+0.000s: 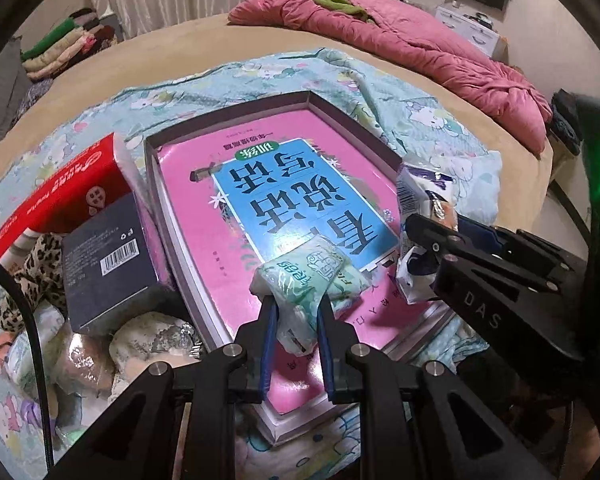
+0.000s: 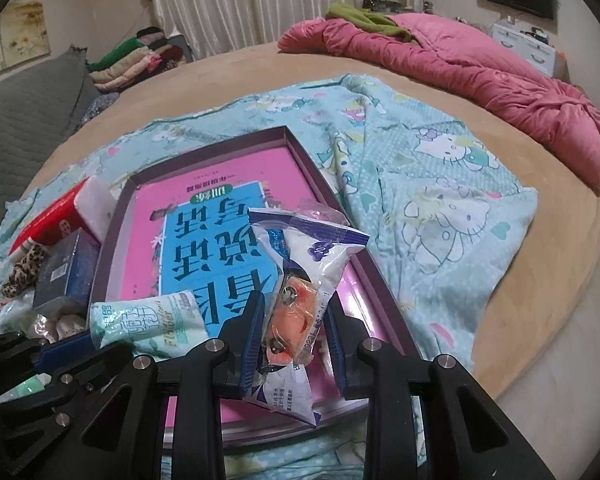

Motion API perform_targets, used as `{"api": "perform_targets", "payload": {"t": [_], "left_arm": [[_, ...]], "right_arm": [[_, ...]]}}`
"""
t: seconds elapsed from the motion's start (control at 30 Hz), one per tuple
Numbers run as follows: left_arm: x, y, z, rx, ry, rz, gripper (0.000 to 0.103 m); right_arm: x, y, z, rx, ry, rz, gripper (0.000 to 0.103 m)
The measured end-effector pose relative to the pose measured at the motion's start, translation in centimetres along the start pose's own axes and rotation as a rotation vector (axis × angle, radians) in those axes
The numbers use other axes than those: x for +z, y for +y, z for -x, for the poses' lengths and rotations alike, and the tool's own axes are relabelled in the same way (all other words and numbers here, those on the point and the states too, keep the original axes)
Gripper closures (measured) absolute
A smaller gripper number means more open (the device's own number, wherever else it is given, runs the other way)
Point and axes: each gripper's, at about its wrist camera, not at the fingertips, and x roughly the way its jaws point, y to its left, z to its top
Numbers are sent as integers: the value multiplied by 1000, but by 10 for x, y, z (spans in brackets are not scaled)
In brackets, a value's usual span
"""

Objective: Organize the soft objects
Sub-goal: 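Lift and carry both held packets over the pink book tray, then open the right gripper over the tray while the left releases the tissue pack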

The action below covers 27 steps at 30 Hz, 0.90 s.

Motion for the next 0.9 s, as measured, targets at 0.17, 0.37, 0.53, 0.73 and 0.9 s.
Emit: {"api": "perform_targets", "payload": {"t": [0.17,0.37,0.53,0.73,0.9], "left_arm": [[0,2,-1,-15,-3,8,83],[-1,9,-3,-31,-1,31,82],[-1,14,-4,-44,2,64,79],[-2,17,0,-30,-2,71,65],[1,17,6,-28,-19,72,53]], "right_arm": [[-1,0,-6,6,29,-2,70],[-1,1,-9,-8,39,-2,67],[-2,0,-6,-8,24,-15,55],[0,-3,1,-20,-22,-38,41],[2,-2,7,-42,-65,-23,34]]}}
